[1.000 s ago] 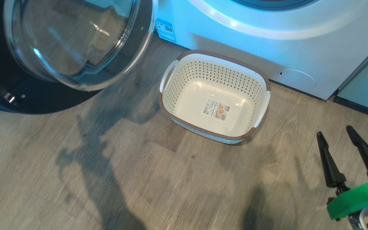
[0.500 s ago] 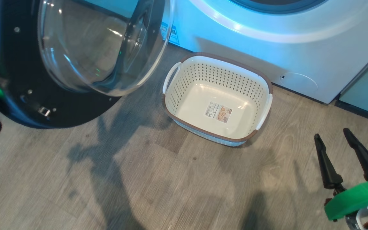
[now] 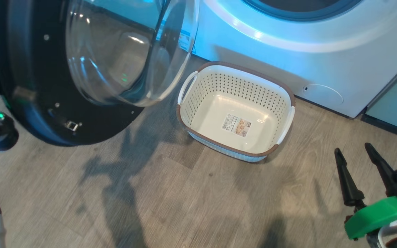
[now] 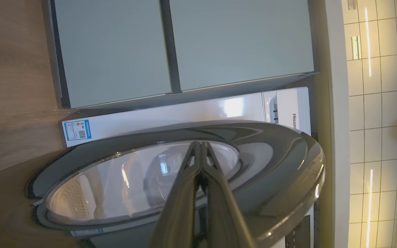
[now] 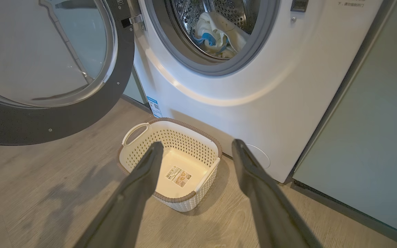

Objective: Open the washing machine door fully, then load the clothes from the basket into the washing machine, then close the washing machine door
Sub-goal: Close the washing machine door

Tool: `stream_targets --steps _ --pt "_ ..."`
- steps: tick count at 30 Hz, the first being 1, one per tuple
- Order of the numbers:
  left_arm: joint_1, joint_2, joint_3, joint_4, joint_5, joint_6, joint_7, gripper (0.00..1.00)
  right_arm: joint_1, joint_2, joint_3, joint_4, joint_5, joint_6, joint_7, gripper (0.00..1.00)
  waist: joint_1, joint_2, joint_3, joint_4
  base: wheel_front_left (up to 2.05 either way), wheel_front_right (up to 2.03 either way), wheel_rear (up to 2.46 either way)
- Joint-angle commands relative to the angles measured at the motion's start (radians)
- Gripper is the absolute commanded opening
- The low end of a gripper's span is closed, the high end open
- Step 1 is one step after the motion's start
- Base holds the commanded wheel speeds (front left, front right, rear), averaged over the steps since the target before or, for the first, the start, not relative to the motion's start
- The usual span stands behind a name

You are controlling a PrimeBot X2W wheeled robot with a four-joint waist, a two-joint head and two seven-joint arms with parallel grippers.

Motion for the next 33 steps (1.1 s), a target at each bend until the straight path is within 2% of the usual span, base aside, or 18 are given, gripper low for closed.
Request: stream_targets --steps 1,21,33 --pt "-0.006 0.043 0.023 -0.05 -0.009 -0.007 0.022 0.0 -0.024 0.0 0.023 -0.027 0.003 -0.003 -0.016 1.0 0.0 0.0 -0.004 0.0 0.0 0.0 0.0" --pt "0.031 -0.031 -0.028 -0.212 -0.03 -0.007 0.227 0.0 -0.04 0.043 0.039 0.049 0.017 -0.003 -0.081 1.0 0.0 0.0 -0.018 -0.066 0.0 0.0 0.0" --pt "0.014 -0.073 -0.051 -0.275 -0.047 -0.007 0.31 0.0 -0.065 0.066 0.043 0.093 0.024 -0.003 -0.123 1.0 0.0 0.0 -0.009 -0.159 0.0 0.0 0.0"
